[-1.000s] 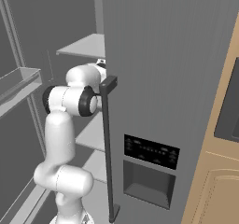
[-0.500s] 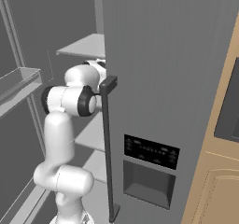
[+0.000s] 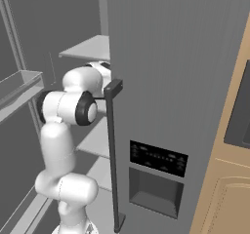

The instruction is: Place the steak on the counter behind the older steak on the same shelf of the fridge to maintain FIFO order. Close the fridge door when finished.

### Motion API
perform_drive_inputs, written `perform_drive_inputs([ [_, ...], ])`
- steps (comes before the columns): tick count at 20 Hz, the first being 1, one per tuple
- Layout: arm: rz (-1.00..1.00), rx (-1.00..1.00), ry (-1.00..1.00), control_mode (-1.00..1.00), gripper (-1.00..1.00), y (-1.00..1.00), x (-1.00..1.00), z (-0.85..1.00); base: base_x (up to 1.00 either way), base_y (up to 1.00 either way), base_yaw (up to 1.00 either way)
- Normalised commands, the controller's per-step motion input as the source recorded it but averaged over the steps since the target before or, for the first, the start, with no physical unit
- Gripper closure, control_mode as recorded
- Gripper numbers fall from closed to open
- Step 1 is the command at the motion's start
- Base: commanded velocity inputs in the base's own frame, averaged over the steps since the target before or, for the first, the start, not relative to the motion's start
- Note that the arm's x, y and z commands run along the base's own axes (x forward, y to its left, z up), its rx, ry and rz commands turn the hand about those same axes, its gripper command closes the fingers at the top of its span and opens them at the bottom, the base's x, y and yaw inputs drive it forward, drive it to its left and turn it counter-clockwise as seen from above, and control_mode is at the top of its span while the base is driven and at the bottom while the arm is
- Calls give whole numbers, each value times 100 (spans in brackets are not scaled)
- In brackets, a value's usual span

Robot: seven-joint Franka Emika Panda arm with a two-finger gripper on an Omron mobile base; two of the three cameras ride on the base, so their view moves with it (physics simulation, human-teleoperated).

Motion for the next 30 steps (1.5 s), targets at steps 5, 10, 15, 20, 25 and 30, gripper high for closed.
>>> perform_drive_inputs([
  [5, 0, 3, -15, -100, -100, 0, -97, 24, 0, 0, 0],
  [10, -5, 14, 1, -100, -100, 10, -100, 42, 0, 0, 0],
  [15, -9, 16, 6, -100, -100, 19, -100, 60, 0, 0, 0],
  [20, -9, 14, 8, -100, -100, 17, -100, 72, 0, 0, 0],
  [25, -9, 12, 8, -100, -100, 20, -90, 87, 0, 0, 0],
  [30, -9, 10, 7, -100, -100, 19, -86, 89, 0, 0, 0],
])
